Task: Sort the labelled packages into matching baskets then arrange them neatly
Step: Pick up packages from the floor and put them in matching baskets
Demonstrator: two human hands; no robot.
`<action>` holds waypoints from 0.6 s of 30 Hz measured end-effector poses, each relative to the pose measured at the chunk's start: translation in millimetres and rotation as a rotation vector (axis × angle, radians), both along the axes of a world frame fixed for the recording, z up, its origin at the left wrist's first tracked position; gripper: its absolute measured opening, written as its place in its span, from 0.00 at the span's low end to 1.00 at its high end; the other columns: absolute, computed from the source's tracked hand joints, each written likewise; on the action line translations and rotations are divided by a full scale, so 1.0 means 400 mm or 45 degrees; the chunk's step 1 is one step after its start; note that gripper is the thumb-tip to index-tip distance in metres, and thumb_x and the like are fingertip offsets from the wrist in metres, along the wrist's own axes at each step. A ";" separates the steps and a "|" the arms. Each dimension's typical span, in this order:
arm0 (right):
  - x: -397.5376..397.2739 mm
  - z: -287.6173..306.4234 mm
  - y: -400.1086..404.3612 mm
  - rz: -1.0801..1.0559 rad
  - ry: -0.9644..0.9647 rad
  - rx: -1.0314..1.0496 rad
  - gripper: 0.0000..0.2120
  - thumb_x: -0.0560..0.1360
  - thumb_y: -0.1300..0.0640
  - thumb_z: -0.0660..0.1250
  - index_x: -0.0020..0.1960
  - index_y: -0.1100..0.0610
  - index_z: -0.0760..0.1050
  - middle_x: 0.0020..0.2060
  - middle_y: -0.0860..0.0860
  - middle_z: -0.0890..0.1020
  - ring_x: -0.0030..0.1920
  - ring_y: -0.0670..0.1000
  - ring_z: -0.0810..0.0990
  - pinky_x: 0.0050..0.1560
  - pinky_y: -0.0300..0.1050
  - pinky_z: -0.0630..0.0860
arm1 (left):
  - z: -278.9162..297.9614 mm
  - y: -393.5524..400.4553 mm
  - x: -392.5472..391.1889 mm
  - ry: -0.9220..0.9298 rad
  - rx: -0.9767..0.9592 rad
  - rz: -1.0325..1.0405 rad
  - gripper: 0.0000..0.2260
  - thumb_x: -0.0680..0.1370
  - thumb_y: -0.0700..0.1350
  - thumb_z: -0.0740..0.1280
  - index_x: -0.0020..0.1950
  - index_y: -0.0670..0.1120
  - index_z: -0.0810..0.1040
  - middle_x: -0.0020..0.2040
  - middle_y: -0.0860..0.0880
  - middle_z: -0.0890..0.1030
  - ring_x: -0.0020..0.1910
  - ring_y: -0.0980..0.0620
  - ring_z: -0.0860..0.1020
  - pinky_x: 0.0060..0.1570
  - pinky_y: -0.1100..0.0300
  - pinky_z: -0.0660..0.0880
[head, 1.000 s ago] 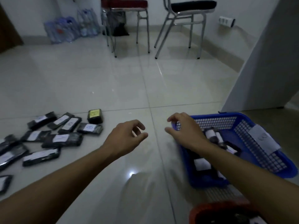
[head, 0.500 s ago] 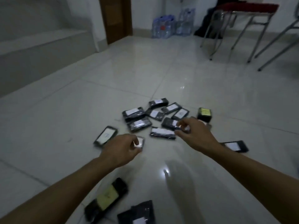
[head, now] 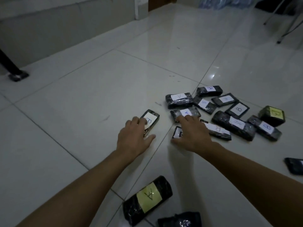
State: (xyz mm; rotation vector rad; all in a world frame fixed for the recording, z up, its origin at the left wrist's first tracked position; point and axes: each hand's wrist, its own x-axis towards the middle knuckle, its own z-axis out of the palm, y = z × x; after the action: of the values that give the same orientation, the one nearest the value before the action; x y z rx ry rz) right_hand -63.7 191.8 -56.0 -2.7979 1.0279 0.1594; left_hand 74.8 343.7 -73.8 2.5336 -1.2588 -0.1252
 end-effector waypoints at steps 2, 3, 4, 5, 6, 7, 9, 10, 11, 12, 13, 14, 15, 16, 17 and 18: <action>-0.011 -0.023 -0.010 -0.025 0.011 -0.050 0.39 0.69 0.35 0.70 0.73 0.51 0.61 0.70 0.53 0.69 0.70 0.57 0.64 0.67 0.55 0.66 | -0.014 -0.037 0.014 0.042 -0.040 0.066 0.28 0.74 0.62 0.65 0.67 0.49 0.66 0.63 0.49 0.71 0.60 0.46 0.69 0.53 0.51 0.72; -0.024 -0.035 -0.015 -0.032 -0.010 -0.061 0.37 0.69 0.34 0.69 0.71 0.50 0.63 0.69 0.52 0.70 0.69 0.56 0.65 0.65 0.54 0.66 | -0.020 -0.056 0.019 0.057 -0.043 0.088 0.29 0.74 0.63 0.65 0.69 0.49 0.64 0.64 0.49 0.71 0.61 0.46 0.69 0.54 0.50 0.71; -0.038 -0.045 -0.019 -0.020 -0.028 -0.061 0.35 0.69 0.34 0.69 0.70 0.49 0.65 0.67 0.51 0.72 0.67 0.56 0.66 0.64 0.53 0.67 | -0.025 -0.072 0.022 0.071 -0.028 0.112 0.30 0.74 0.63 0.65 0.70 0.49 0.63 0.65 0.48 0.70 0.62 0.45 0.69 0.55 0.50 0.69; -0.048 -0.053 -0.023 0.007 -0.041 -0.052 0.33 0.69 0.35 0.69 0.69 0.48 0.66 0.65 0.50 0.73 0.65 0.55 0.67 0.62 0.52 0.67 | -0.032 -0.083 0.025 0.084 0.001 0.141 0.31 0.74 0.63 0.65 0.71 0.50 0.61 0.65 0.48 0.70 0.62 0.45 0.69 0.56 0.50 0.68; -0.057 -0.058 -0.028 0.037 -0.066 -0.041 0.32 0.70 0.35 0.69 0.68 0.48 0.66 0.64 0.49 0.74 0.64 0.54 0.68 0.61 0.51 0.67 | -0.039 -0.089 0.026 0.095 0.040 0.167 0.30 0.74 0.62 0.65 0.71 0.50 0.61 0.65 0.47 0.71 0.62 0.44 0.69 0.56 0.49 0.68; -0.064 -0.059 -0.035 0.056 -0.108 -0.026 0.31 0.70 0.36 0.69 0.68 0.47 0.67 0.63 0.48 0.74 0.63 0.53 0.68 0.60 0.50 0.67 | -0.045 -0.091 0.025 0.100 0.079 0.181 0.29 0.74 0.59 0.66 0.70 0.50 0.61 0.64 0.47 0.71 0.61 0.44 0.69 0.56 0.49 0.68; -0.075 -0.048 -0.058 0.092 -0.215 -0.028 0.30 0.70 0.36 0.69 0.67 0.47 0.68 0.62 0.48 0.74 0.62 0.52 0.69 0.59 0.50 0.68 | -0.055 -0.088 0.016 0.108 0.127 0.150 0.26 0.74 0.54 0.66 0.69 0.50 0.63 0.62 0.47 0.71 0.58 0.44 0.70 0.53 0.50 0.70; -0.082 -0.037 -0.074 0.118 -0.257 -0.048 0.30 0.70 0.36 0.69 0.67 0.47 0.68 0.62 0.48 0.74 0.61 0.52 0.69 0.59 0.50 0.68 | -0.056 -0.086 0.009 0.117 0.122 0.116 0.25 0.73 0.52 0.67 0.68 0.50 0.63 0.61 0.47 0.71 0.57 0.45 0.71 0.52 0.50 0.71; -0.093 -0.021 -0.095 0.139 -0.291 -0.062 0.30 0.70 0.36 0.69 0.67 0.48 0.68 0.61 0.48 0.74 0.60 0.52 0.69 0.58 0.50 0.69 | -0.053 -0.086 -0.001 0.123 0.103 0.073 0.25 0.72 0.51 0.67 0.67 0.50 0.64 0.60 0.48 0.72 0.56 0.45 0.71 0.50 0.51 0.72; -0.108 -0.001 -0.117 0.151 -0.324 -0.064 0.30 0.70 0.36 0.70 0.66 0.48 0.69 0.59 0.48 0.74 0.59 0.51 0.70 0.57 0.49 0.69 | -0.047 -0.088 -0.013 0.125 0.081 0.020 0.25 0.71 0.51 0.68 0.66 0.51 0.65 0.59 0.49 0.72 0.55 0.45 0.71 0.49 0.51 0.72; -0.126 0.022 -0.142 0.149 -0.358 -0.055 0.30 0.69 0.37 0.71 0.65 0.48 0.69 0.58 0.47 0.74 0.57 0.51 0.71 0.56 0.49 0.70 | -0.038 -0.094 -0.027 0.119 0.069 -0.047 0.25 0.70 0.52 0.68 0.65 0.51 0.66 0.58 0.50 0.72 0.55 0.46 0.71 0.49 0.52 0.72; -0.150 0.047 -0.169 0.138 -0.389 -0.045 0.30 0.68 0.37 0.72 0.64 0.48 0.69 0.57 0.47 0.74 0.56 0.51 0.72 0.54 0.49 0.71 | -0.026 -0.105 -0.045 0.106 0.075 -0.124 0.25 0.70 0.53 0.67 0.65 0.52 0.66 0.58 0.51 0.72 0.55 0.46 0.71 0.49 0.52 0.71; -0.182 0.069 -0.197 0.114 -0.409 -0.031 0.30 0.67 0.38 0.72 0.64 0.49 0.69 0.56 0.48 0.74 0.55 0.51 0.73 0.53 0.49 0.73 | -0.012 -0.122 -0.068 0.086 0.088 -0.204 0.26 0.69 0.55 0.66 0.66 0.53 0.66 0.59 0.52 0.72 0.55 0.47 0.72 0.49 0.52 0.71; -0.220 0.091 -0.223 0.078 -0.430 -0.019 0.30 0.67 0.39 0.73 0.64 0.49 0.69 0.56 0.48 0.74 0.54 0.51 0.74 0.52 0.50 0.74 | 0.002 -0.144 -0.092 0.059 0.093 -0.281 0.27 0.68 0.56 0.64 0.66 0.53 0.66 0.59 0.53 0.72 0.55 0.47 0.72 0.49 0.52 0.71; -0.263 0.109 -0.249 0.033 -0.456 -0.008 0.30 0.67 0.40 0.74 0.63 0.49 0.69 0.55 0.48 0.74 0.53 0.51 0.74 0.51 0.50 0.75 | 0.017 -0.172 -0.121 0.030 0.081 -0.354 0.27 0.66 0.57 0.61 0.65 0.53 0.67 0.59 0.53 0.73 0.54 0.47 0.73 0.48 0.52 0.72; -0.315 0.124 -0.272 -0.016 -0.490 -0.006 0.29 0.67 0.41 0.74 0.62 0.50 0.70 0.54 0.48 0.74 0.52 0.52 0.74 0.49 0.49 0.75 | 0.033 -0.205 -0.153 0.011 0.059 -0.416 0.27 0.65 0.56 0.60 0.64 0.53 0.68 0.58 0.53 0.74 0.53 0.47 0.74 0.46 0.53 0.72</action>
State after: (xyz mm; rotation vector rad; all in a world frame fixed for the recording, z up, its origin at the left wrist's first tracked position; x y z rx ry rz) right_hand -189.8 83.2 -6.5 -2.6731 0.9476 -0.3687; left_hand 13.6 261.5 -60.8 2.3401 -1.6754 -0.2387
